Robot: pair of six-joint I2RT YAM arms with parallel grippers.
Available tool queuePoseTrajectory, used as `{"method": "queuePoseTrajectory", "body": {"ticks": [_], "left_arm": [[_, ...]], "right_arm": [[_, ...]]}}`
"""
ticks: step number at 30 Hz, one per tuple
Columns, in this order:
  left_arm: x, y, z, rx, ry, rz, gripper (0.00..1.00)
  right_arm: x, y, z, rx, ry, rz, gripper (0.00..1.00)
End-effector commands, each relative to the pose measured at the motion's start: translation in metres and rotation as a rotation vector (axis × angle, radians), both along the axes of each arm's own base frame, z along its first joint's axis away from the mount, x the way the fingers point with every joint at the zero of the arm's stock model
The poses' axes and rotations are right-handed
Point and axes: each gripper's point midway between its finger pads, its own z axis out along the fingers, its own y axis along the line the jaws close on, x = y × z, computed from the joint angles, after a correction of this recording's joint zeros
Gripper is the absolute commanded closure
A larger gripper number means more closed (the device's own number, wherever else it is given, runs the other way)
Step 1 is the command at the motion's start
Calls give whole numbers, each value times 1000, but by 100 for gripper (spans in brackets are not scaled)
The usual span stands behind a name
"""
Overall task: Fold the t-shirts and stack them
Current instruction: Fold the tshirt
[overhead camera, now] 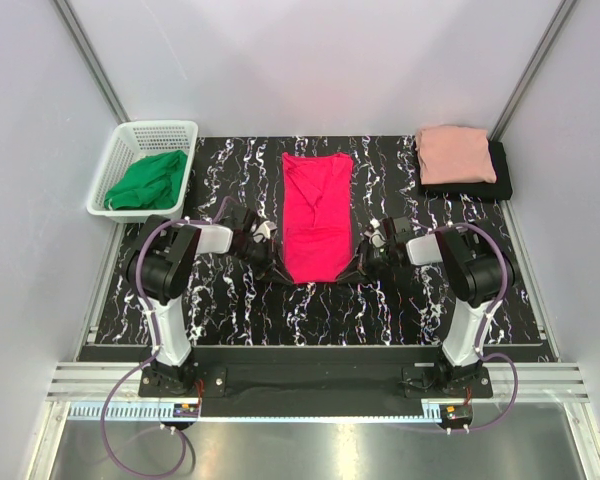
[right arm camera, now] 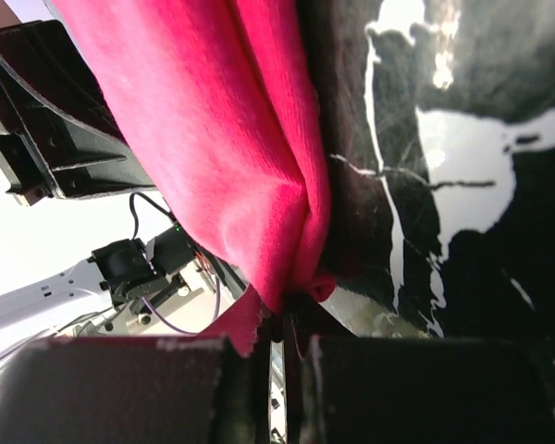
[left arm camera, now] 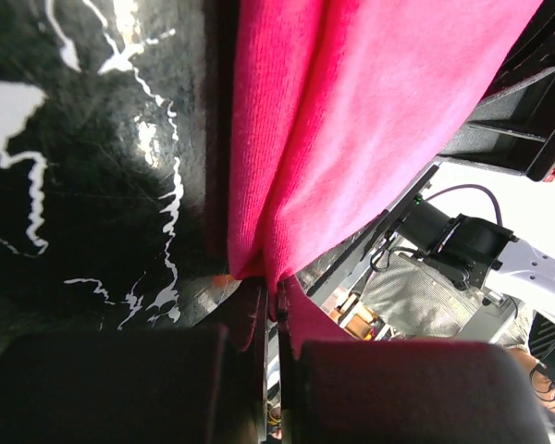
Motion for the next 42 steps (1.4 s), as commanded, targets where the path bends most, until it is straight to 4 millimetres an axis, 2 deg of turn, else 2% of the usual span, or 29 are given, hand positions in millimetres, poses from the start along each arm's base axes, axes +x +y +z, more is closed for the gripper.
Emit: {"method": "queuePoseTrajectory", "body": {"ticks": [1,6,10,16,24,32,38,42], "left_arm": [[8,4,-4,25,-46,9,100],[13,6,8,15,-76,22,100],[20,7,22,6,-102,29,100],[29,8,39,1,-139,33,100],[36,7,56,-5,-175,35,100],[59,8,78,8,-223,57,100],[82,5,91,7,-250,68,100],[101,2,96,6,-253,71,100]], "right_arm": [[4,-1,-7,-31,12,-11,100],[8,0,12,-32,-17,-10,100],[17,0,39,-42,-69,-15,100],[22,-1,68,-41,-119,-22,100],[24,-1,75,-51,-131,-10,100],[34,-1,84,-54,-147,-11,100],[53,-4,94,-50,-165,-12,100],[73,-7,105,-57,-185,-12,100]]}}
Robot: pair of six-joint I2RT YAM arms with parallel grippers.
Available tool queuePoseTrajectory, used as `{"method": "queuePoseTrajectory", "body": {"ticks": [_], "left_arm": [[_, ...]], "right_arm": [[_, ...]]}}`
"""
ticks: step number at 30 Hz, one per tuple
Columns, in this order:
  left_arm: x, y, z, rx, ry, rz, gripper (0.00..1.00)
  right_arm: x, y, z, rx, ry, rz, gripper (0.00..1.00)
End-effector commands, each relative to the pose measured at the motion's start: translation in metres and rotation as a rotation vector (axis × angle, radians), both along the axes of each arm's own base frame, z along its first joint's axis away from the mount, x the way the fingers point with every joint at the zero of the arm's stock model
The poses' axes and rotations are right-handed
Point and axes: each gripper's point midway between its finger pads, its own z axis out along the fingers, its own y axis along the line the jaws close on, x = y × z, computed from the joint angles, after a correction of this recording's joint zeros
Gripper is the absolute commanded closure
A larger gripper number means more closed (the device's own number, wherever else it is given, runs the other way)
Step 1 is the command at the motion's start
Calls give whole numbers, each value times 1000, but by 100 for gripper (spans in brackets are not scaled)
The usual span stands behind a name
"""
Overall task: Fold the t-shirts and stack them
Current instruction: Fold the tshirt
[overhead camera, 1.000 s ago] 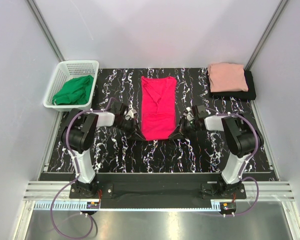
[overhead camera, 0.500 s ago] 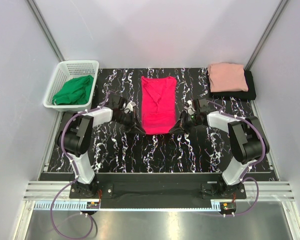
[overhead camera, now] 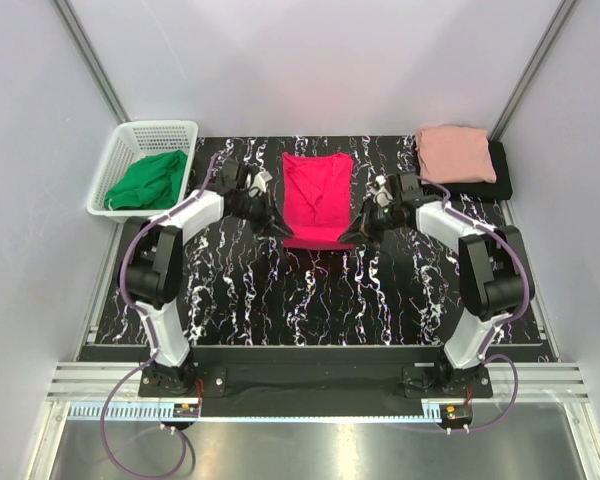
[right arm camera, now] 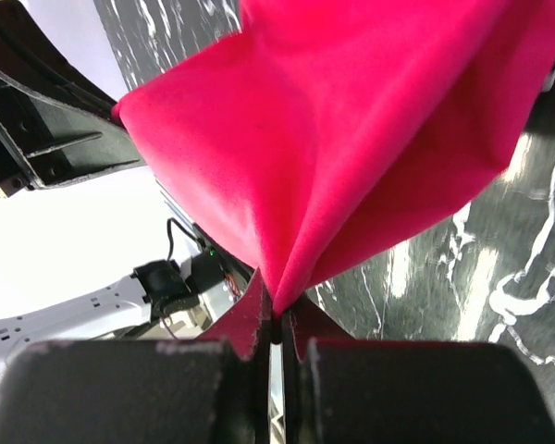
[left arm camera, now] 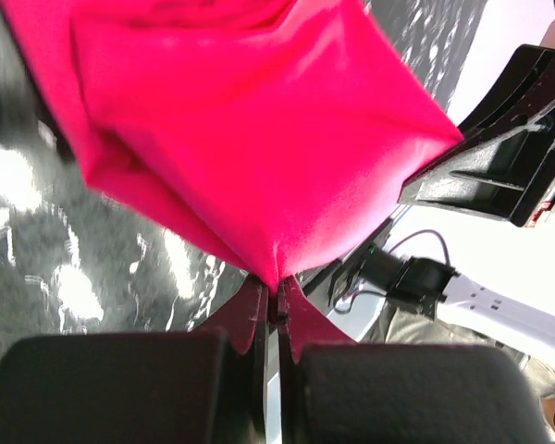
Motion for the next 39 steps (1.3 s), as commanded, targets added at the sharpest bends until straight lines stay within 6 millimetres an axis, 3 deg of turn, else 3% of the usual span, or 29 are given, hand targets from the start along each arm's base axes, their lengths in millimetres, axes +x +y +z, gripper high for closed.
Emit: {"method": "queuePoseTrajectory", "body": {"ticks": [1,7,11,20,27,39], "left_arm": [[23,0,8,4,-34,11,100],[51,-6,13,-10,-43,20,100],[72,-7,3,-14,-22,29,100],[122,-3,17,-37,-41,71,100],[147,15,23,-16,-67,152,100],[166,4,13,11,-73,190,100]], "right_arm": [[20,-6,12,-9,-42,11,100],[51,-9,19,-4,-48,8,100],[80,-12,24,8,-60,1,100],[124,-10,29,27,-58,12,100],[144,-8,35,44,-57,9,100],[162,-13,33,53,-58,-14,100]]}}
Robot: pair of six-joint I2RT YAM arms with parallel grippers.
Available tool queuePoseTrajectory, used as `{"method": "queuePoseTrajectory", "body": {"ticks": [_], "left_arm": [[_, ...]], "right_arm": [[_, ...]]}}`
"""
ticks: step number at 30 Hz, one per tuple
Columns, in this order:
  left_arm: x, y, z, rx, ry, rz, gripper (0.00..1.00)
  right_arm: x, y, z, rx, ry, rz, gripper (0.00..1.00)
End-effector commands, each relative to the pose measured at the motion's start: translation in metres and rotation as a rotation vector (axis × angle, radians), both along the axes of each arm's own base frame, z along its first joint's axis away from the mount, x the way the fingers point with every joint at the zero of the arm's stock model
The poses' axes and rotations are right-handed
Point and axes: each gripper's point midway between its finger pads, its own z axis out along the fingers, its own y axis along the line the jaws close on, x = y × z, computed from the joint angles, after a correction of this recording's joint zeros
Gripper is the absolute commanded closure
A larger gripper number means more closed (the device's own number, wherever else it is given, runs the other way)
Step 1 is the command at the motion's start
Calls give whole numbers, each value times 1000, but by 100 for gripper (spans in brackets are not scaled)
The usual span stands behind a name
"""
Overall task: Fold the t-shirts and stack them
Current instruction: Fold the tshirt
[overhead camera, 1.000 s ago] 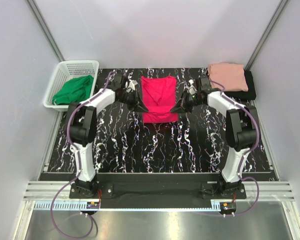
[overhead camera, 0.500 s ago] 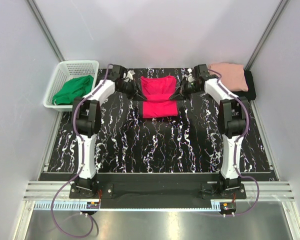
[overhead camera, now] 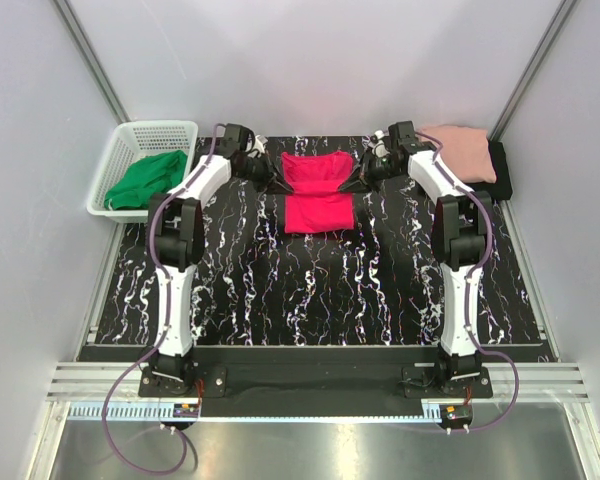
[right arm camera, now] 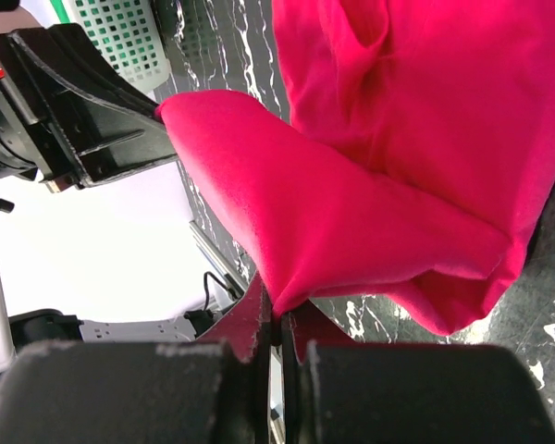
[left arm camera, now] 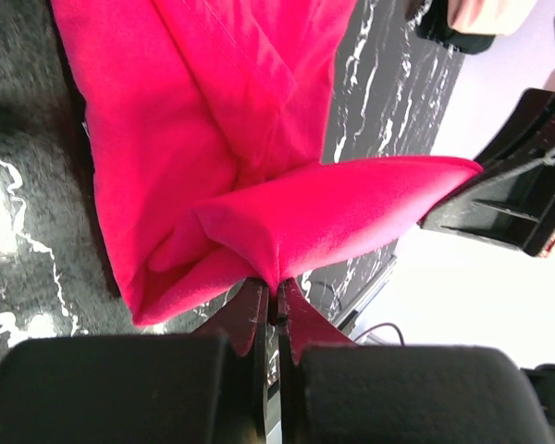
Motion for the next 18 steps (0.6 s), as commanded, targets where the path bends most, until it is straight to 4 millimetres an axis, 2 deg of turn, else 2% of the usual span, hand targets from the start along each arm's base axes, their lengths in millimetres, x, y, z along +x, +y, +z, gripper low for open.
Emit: {"method": "queuePoseTrajectory", "body": {"ticks": [1,11,15,18], "left_arm": [[21,1,6,26,-46,52,100],[48,-7,14,19,-80,100,100],[58,-9,16,6,-88,111,100],[64,-12,17,-2,-90,119,100]], "right_arm": [[12,-7,11,17,-22,-15,100],[38,-8,7,52,-26,-33,100],[48,-9,0,65,-15,-41,100],[57,-10,5,81,-26,-51,100]]}}
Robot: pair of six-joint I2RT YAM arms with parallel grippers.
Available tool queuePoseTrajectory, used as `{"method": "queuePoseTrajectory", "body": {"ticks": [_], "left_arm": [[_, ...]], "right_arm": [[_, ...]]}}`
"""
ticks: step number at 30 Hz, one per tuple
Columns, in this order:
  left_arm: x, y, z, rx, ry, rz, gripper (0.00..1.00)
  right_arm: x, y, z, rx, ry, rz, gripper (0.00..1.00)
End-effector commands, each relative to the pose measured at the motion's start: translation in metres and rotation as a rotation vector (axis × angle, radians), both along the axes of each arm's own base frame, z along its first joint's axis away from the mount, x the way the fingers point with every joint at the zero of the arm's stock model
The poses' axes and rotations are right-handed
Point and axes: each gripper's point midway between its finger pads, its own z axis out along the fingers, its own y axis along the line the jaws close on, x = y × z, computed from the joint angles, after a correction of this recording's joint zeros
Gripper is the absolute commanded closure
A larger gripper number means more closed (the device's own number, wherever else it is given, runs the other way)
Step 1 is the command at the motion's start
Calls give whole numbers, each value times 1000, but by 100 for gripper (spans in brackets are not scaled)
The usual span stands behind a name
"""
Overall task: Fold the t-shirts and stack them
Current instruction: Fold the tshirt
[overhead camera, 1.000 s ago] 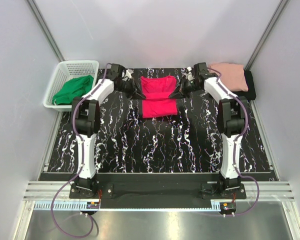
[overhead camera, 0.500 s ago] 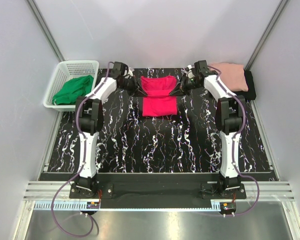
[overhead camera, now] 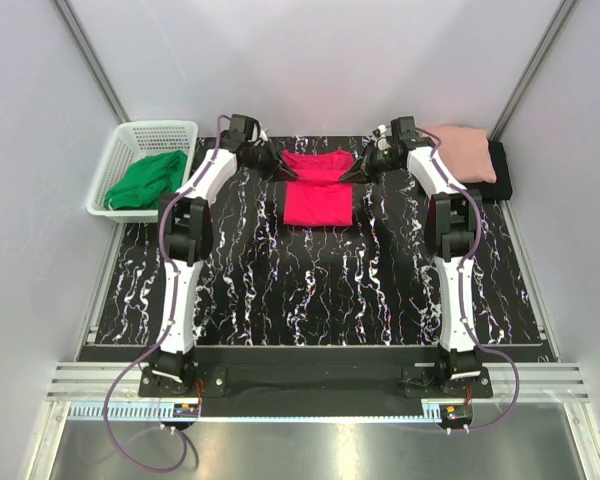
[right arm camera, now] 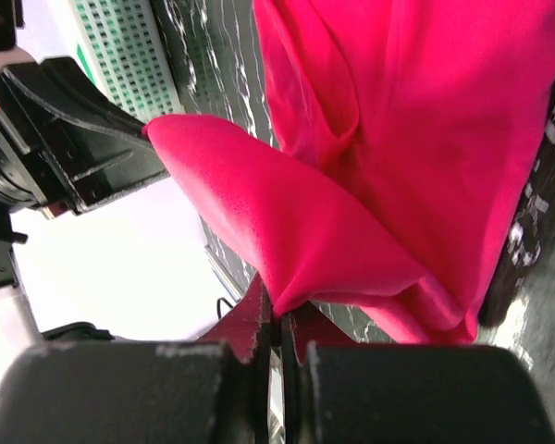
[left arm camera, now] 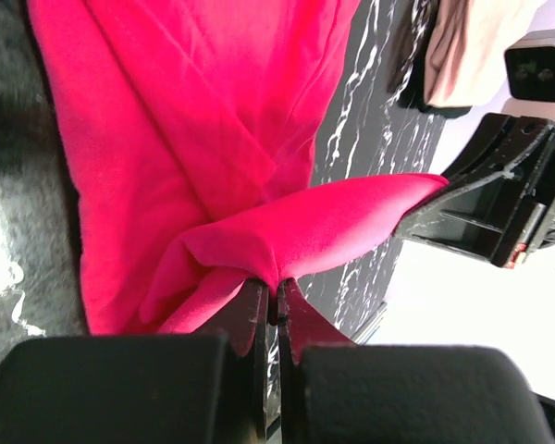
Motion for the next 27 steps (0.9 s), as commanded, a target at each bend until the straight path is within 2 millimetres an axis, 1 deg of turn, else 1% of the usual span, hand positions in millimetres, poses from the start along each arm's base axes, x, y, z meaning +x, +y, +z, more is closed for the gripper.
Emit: {"method": "queuePoseTrajectory", "body": {"ticks": [1,2,4,7,10,12,17,22,27], "left_arm": [[22,-1,19,-20,-67,36,100],[22,-2,13,-20,-51,39,100],[25,-2,13,-24,-54,40,100],[27,-3,5,-19,-46,42,100],[28,-2,1,-17,-44,44,100],[30,-2,-5,-12,-39,45,100],[37,0,-9,-17,-41,59,100],[45,2,-3,-26,-68,77,100],[50,9,2,-15,-85,100,100]], "right_arm": [[18,-3,20,57,-41,-5,100],[21,-3,22,66,-35,-9,100],[31,-2,23,78,-56,-11,100],[43,0,25,101,-60,-25,100],[50,2,19,117,-54,-31,100],[52,3,14,123,-43,-35,100],[55,3,5,122,-45,-36,100],[61,4,6,137,-68,-44,100],[67,7,6,164,-69,-53,100]]}}
